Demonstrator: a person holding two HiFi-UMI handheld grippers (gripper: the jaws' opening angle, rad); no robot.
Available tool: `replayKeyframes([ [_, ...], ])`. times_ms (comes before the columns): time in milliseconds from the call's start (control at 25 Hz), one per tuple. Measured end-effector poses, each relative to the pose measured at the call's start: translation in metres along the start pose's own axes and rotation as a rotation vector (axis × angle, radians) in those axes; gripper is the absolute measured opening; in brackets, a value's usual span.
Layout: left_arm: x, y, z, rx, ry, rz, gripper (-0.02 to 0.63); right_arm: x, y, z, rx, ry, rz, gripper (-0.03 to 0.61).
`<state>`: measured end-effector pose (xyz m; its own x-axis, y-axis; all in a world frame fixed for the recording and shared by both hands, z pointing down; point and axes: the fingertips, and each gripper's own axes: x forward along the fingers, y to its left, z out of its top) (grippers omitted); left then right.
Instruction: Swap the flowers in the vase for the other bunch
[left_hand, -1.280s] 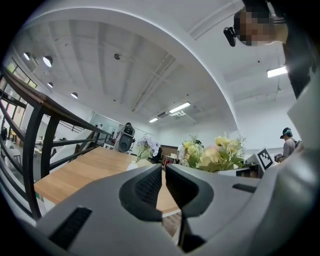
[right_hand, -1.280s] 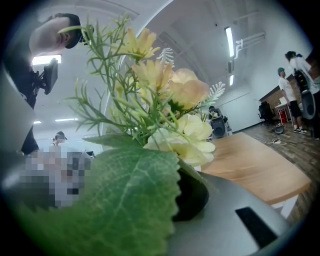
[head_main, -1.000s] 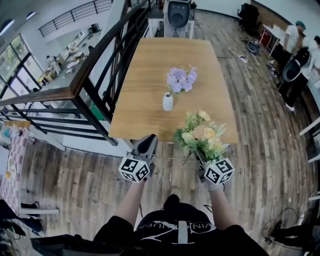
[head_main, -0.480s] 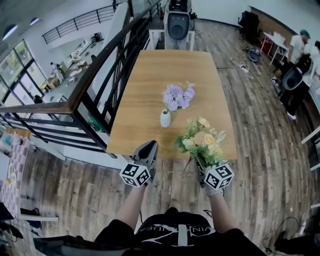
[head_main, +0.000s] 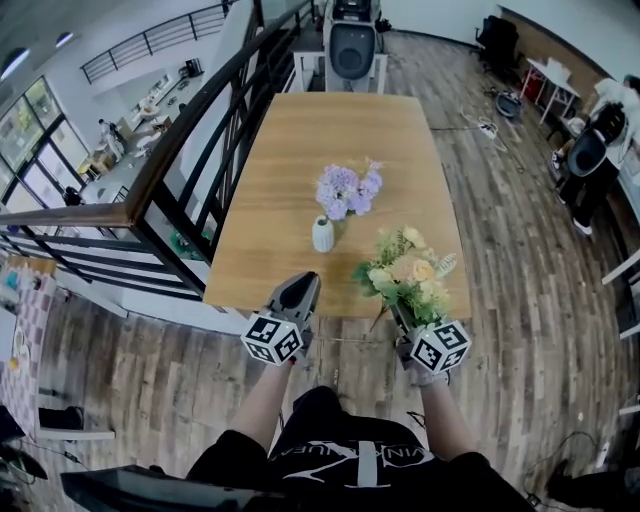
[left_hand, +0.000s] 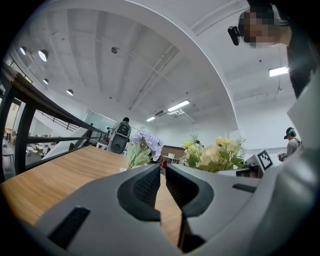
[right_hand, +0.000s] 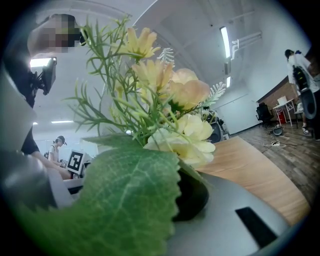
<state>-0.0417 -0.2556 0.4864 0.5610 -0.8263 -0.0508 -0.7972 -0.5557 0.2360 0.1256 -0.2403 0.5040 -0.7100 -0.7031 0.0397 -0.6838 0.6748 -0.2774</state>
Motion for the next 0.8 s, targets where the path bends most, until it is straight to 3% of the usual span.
replayKeyframes([
  [480,0.043,0.027,-0.023,0.001,0.055,-0.028,0.028,0.019,-0.01,0.005,0.012,-0.017,-0.029,0.058],
  [800,0.091,0.062,-0.026,0.019,0.074,-0.046,0.106,0.052,-0.015,-0.005,0.007,0.023,-0.039,0.058],
])
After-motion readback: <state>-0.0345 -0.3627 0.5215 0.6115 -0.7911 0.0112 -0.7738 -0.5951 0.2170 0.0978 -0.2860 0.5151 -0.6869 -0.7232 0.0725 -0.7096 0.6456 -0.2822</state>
